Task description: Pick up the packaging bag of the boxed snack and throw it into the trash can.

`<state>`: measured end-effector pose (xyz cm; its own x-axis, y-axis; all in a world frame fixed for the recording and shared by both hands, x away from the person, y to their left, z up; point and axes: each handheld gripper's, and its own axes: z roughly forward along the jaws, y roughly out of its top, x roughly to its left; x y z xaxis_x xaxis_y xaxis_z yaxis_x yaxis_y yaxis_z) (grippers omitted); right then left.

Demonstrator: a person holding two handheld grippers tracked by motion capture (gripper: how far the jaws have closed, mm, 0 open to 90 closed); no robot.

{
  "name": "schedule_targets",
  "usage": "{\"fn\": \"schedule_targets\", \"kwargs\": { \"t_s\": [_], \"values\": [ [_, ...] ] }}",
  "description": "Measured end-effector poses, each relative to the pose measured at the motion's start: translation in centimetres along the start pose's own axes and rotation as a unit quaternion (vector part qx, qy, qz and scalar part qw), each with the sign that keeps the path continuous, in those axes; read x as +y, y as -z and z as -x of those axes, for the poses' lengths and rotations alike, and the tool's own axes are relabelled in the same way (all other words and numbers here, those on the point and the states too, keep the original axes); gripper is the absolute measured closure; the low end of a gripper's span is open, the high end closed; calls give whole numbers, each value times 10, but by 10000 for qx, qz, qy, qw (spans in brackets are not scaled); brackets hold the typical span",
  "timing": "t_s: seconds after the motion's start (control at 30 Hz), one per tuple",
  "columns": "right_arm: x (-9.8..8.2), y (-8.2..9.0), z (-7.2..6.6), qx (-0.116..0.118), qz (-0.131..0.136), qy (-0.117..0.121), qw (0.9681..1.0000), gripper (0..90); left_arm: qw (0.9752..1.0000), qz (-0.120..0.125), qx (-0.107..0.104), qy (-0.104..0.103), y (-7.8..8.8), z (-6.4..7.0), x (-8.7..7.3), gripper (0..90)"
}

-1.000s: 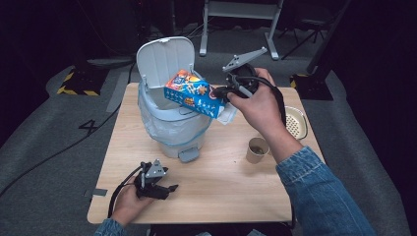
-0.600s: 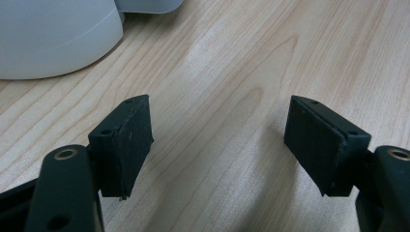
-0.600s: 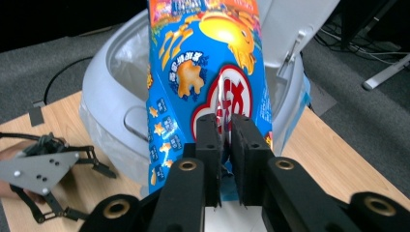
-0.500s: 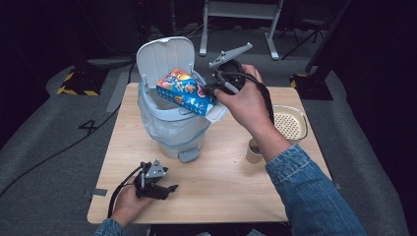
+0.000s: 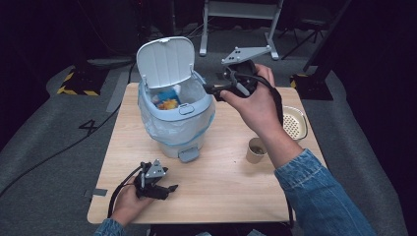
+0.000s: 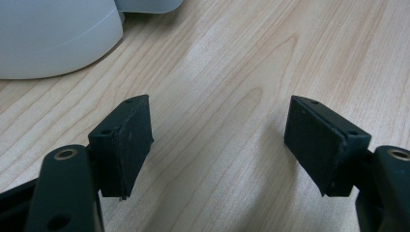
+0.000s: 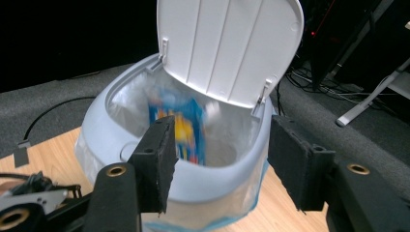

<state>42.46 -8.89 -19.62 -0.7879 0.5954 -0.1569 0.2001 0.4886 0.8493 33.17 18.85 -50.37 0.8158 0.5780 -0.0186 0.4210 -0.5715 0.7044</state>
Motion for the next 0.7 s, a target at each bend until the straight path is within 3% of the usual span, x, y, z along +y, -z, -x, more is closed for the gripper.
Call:
{"fn": "schedule_targets", "kwargs": {
  "t_s": [0.43, 0.7],
  "values": [
    [-60, 47, 19, 558, 230, -121, 9981, 265, 10000, -2, -47, -40, 6, -9, -6, 258],
    [-104, 74, 36, 565, 447, -445, 9964, 248, 10000, -6, -51, -29, 6, -9, -6, 257]
  ]
}}
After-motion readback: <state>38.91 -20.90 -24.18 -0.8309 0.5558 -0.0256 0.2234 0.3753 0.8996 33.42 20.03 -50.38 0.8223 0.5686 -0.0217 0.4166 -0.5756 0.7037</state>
